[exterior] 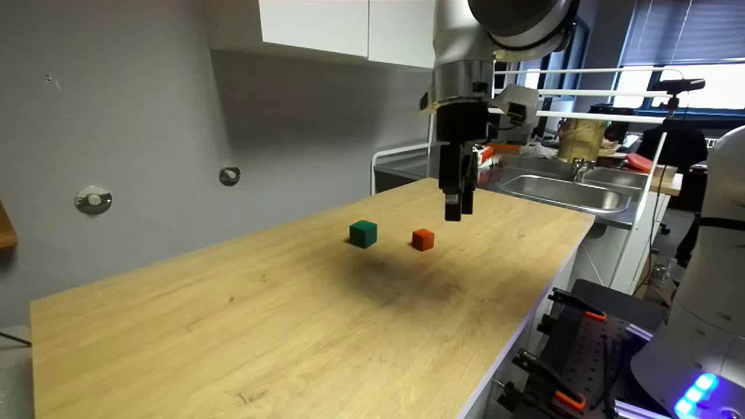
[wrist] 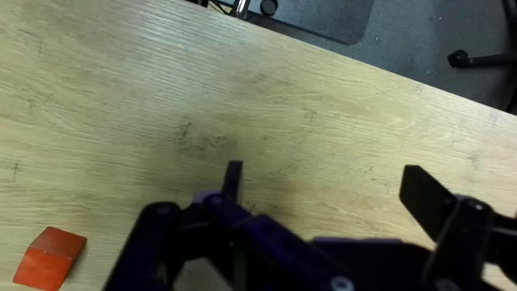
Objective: Put the orange thing on top of the green one
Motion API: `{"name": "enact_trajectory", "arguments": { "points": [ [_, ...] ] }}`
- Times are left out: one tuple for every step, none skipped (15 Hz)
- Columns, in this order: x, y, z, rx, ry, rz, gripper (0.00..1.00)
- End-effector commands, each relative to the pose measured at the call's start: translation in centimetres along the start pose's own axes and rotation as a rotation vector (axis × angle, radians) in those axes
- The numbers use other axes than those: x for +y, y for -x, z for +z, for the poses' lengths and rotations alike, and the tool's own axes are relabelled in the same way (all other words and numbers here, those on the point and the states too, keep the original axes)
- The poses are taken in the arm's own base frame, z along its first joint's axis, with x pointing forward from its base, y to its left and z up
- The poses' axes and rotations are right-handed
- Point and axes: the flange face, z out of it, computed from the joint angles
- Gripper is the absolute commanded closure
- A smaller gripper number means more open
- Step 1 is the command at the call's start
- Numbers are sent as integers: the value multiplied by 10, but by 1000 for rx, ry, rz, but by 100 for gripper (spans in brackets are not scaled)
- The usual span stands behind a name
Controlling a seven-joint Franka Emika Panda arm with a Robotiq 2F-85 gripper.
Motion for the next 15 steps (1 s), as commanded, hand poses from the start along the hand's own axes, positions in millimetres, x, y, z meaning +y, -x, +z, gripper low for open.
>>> {"name": "enact_trajectory", "arguments": {
  "points": [
    [0,0,-1,-1,0,0,0],
    [0,0,-1,-1,0,0,0],
    [0,0,-1,-1,0,0,0],
    [0,0,-1,-1,0,0,0],
    [0,0,-1,-1,0,0,0],
    [0,0,-1,-1,0,0,0],
    [0,0,-1,-1,0,0,0],
    [0,0,-1,-1,0,0,0],
    [0,0,-1,-1,0,0,0],
    [2,-2,-2,7,-3,14,0],
    [6,-3,-4,19,2,30,0],
    [12,-6,-7,38,-8,56,0],
    [18,-8,-10,57,-14,78,0],
    [30,-11,-16,94,-21,112,0],
    [38,-14,-20,117,-30,136,0]
  ]
}}
